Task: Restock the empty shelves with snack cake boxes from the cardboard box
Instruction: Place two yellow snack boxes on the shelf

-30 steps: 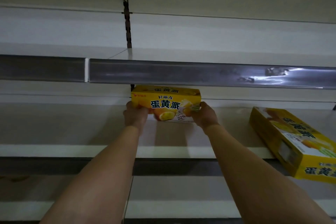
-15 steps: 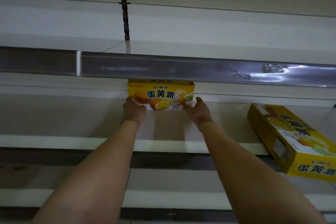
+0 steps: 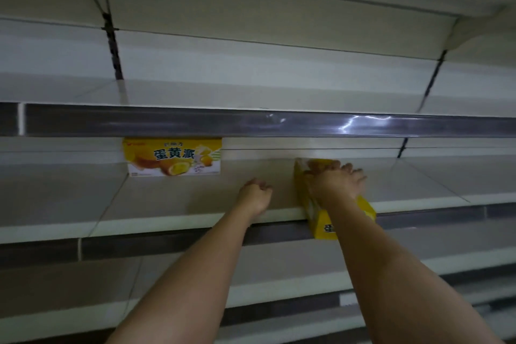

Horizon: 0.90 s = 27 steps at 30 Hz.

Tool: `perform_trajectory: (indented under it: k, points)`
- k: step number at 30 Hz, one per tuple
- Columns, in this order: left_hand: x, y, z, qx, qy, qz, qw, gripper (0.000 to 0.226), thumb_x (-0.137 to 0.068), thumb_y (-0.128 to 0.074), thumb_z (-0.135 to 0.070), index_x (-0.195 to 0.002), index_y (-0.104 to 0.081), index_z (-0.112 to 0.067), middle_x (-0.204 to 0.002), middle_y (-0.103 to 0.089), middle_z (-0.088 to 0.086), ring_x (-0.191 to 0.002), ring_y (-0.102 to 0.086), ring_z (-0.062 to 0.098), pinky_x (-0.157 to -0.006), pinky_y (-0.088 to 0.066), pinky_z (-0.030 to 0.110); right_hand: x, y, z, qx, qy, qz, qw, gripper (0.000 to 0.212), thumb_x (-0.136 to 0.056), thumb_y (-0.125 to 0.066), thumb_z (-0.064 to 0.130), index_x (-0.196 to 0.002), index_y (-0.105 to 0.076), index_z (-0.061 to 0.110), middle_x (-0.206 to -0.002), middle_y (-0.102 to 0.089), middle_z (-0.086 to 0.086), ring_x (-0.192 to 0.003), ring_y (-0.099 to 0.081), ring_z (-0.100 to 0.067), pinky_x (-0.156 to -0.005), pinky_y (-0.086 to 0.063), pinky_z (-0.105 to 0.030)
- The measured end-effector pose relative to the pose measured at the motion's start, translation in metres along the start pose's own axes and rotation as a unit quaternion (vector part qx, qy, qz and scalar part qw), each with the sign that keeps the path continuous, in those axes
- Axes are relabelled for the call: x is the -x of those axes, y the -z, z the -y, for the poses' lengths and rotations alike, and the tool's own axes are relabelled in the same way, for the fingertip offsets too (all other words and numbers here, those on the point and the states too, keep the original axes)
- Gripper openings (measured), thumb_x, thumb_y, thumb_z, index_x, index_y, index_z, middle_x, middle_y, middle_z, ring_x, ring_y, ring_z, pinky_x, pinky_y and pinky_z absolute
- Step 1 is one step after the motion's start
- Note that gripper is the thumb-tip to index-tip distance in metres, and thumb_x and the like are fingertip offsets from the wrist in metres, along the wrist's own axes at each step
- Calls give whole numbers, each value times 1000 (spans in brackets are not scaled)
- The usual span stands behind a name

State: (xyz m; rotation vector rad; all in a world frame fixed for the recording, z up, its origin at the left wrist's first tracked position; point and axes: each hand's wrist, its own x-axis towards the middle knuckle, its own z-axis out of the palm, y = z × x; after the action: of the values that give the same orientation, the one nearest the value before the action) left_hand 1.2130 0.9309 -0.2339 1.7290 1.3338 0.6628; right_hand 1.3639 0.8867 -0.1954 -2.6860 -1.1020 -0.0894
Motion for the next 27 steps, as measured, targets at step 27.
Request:
perform_trajectory:
  k: [27]
  points:
    - [26,58,37,536,93,-76,835,32,-92,-56,-6,-123,-49,-8,-113,-63,14,-102,-61,28,-85,-49,39,50,-27,52,-589,21,255,767,21,-85,-71,26,-95,-58,13,-96,-67,-11,-78,-65,-22,-72,-55,-38]
